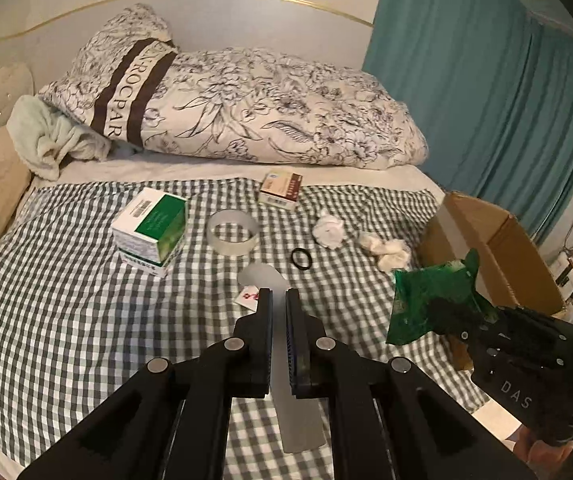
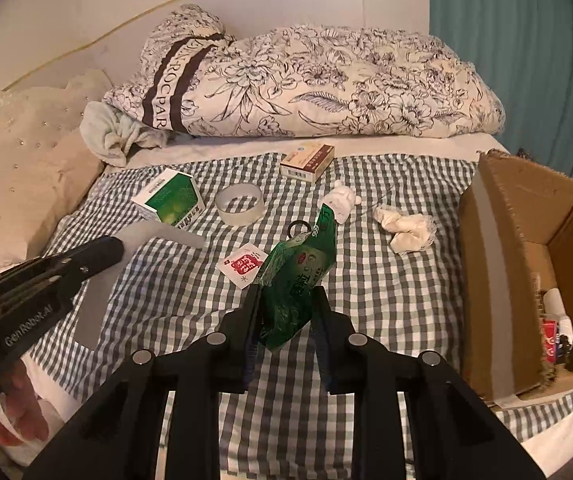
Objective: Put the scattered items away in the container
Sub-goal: 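Carry the white strip and green packet in both tools over the box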
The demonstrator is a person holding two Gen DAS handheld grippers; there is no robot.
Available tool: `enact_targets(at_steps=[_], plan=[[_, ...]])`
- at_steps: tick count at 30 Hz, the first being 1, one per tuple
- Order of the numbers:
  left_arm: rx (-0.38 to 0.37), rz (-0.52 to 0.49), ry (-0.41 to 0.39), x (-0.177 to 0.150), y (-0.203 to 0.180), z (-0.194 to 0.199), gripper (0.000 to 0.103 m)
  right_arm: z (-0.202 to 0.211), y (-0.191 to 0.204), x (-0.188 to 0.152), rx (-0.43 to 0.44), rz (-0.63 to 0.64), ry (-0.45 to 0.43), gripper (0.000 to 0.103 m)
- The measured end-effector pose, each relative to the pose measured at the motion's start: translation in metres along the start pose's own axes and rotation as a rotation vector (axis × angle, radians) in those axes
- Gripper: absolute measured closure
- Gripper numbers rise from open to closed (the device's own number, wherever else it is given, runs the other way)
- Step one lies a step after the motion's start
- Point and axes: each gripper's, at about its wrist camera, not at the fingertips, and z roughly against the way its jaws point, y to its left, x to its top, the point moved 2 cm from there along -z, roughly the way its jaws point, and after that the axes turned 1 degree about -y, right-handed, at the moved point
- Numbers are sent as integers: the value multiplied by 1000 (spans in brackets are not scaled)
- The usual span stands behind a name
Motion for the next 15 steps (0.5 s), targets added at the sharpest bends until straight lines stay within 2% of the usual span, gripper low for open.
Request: enact_targets(at_steps=[9, 15], plan=[[-27, -44, -10, 8, -37, 6, 98, 29, -12, 5, 1, -15, -39, 80], [-50, -84, -16, 19, -69, 5, 98, 43, -33, 11, -11, -38, -62, 80]])
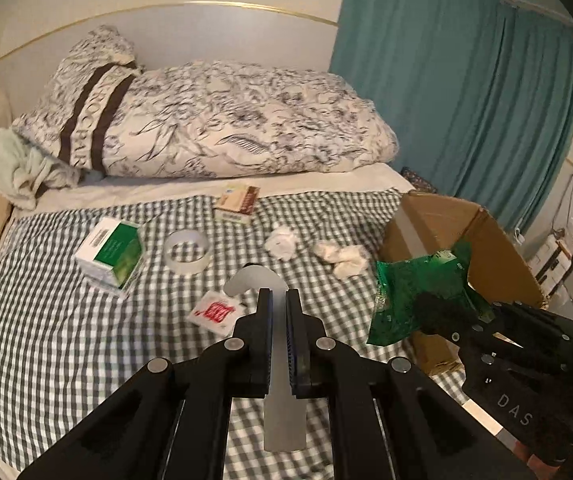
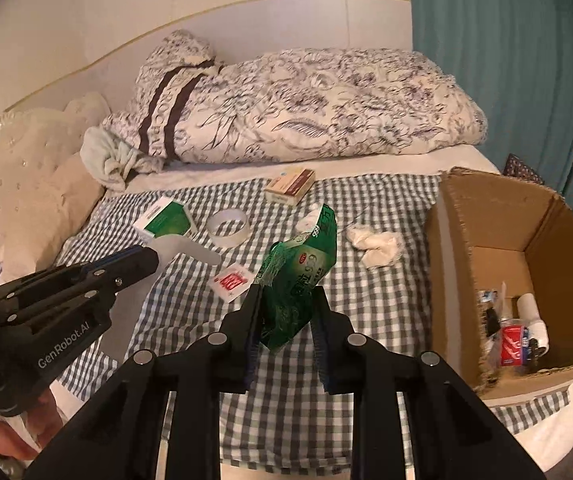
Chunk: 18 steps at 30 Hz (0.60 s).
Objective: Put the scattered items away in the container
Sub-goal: 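Carry the white strip and green packet in both tools over the box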
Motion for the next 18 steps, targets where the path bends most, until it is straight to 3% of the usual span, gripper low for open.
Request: enact_targets(at_steps=[5, 18], plan=[[-40, -46, -8, 17, -39, -6, 98, 16, -27, 10, -24, -30, -23, 80], [-162, -209, -15, 51, -171, -32, 98, 63, -145, 24, -143, -134, -67, 80]])
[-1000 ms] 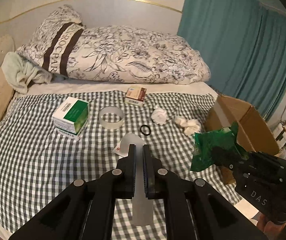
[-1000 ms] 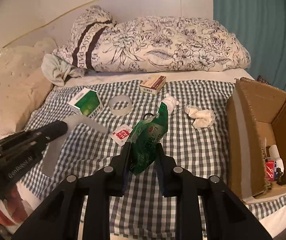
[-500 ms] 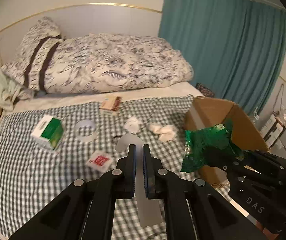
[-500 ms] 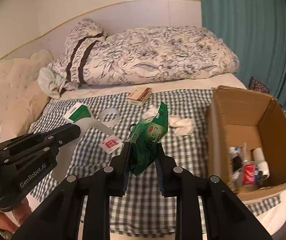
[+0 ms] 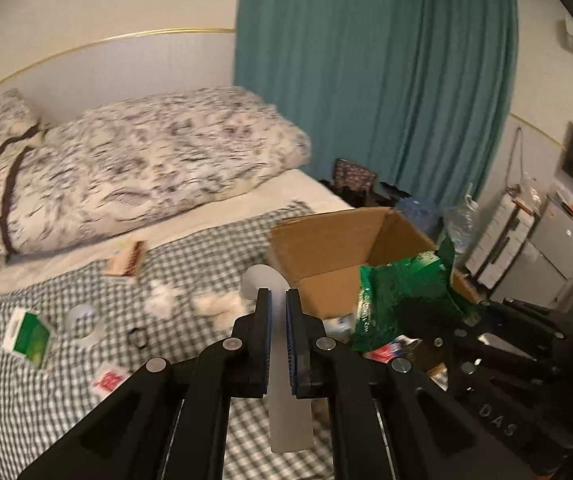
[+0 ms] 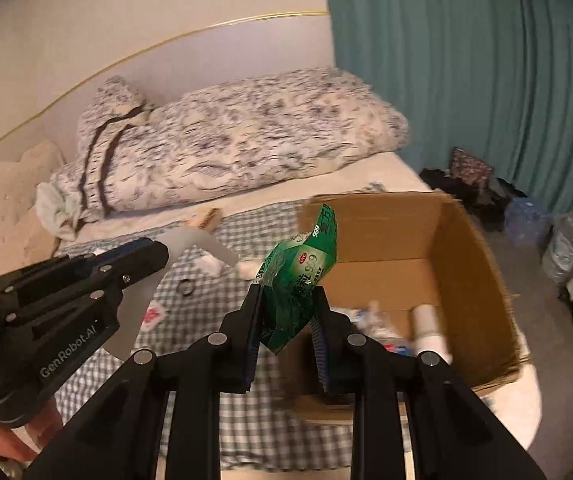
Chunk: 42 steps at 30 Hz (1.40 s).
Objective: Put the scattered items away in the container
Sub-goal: 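Carry the white strip and green packet in both tools over the box, then open both tools to drop the white strip and green packet into the box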
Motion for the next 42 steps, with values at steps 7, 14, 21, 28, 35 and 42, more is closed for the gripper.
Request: enact_targets(at_steps=[7, 14, 21, 28, 35, 42], plan=[[-59, -52, 36, 12, -52, -32, 98, -4, -56, 3, -46, -58, 11, 80], [-62, -67, 110, 1, -77, -71, 97, -23, -94, -6, -77, -92, 58, 80], [-49, -61, 177, -14, -79, -102, 94, -46, -118, -18, -91, -117, 107, 80], [26, -77, 163, -12, -71, -105, 28, -55, -139, -23, -80, -274, 131, 35], [51, -48, 128, -7, -56, -86, 13, -43, -146, -21, -85, -295, 104, 35], [151, 16, 111, -13, -29, -55, 12, -28, -121, -17, -77, -254, 74, 35]])
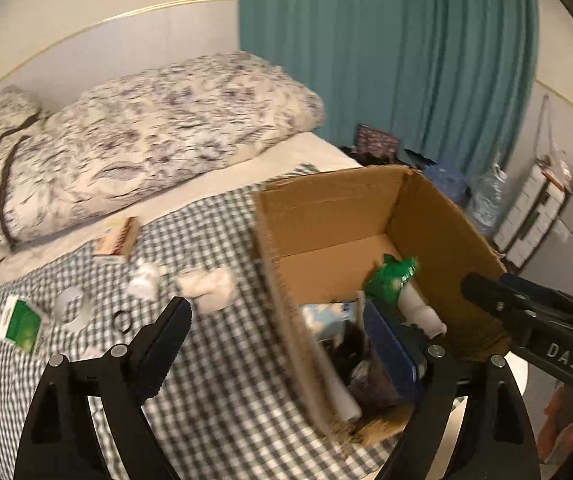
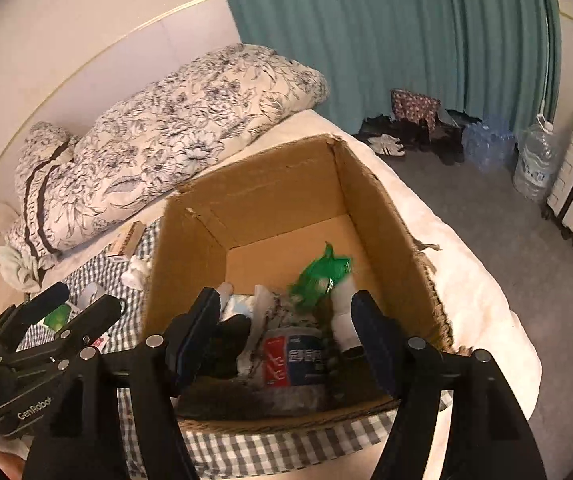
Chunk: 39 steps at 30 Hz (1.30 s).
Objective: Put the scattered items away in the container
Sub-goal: 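Open both tools to drop the white strip and green packet into the box, then move both tools back over the remaining items on the cloth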
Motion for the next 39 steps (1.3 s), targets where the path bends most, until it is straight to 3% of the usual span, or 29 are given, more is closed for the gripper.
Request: enact_targets(at_steps=[4, 15, 17, 23, 32, 39], plan=[[64, 25, -16, -11, 25, 21, 11, 14, 24, -4, 20, 27, -20, 35], [144, 108, -46, -52, 113, 86, 10, 47, 119, -39, 110, 146, -45, 35], [168, 131, -48, -61, 132, 96, 3, 53, 137, -48, 126, 166, -46, 35], [259, 231, -34, -99, 203, 125, 0, 61, 188, -79, 167, 221, -33, 34], [321, 333, 16, -160, 275, 131, 0, 54, 245, -120, 181, 280, -16, 33], [301, 339, -3, -173, 287, 100, 0, 28, 254, -131, 174, 315, -21, 32]])
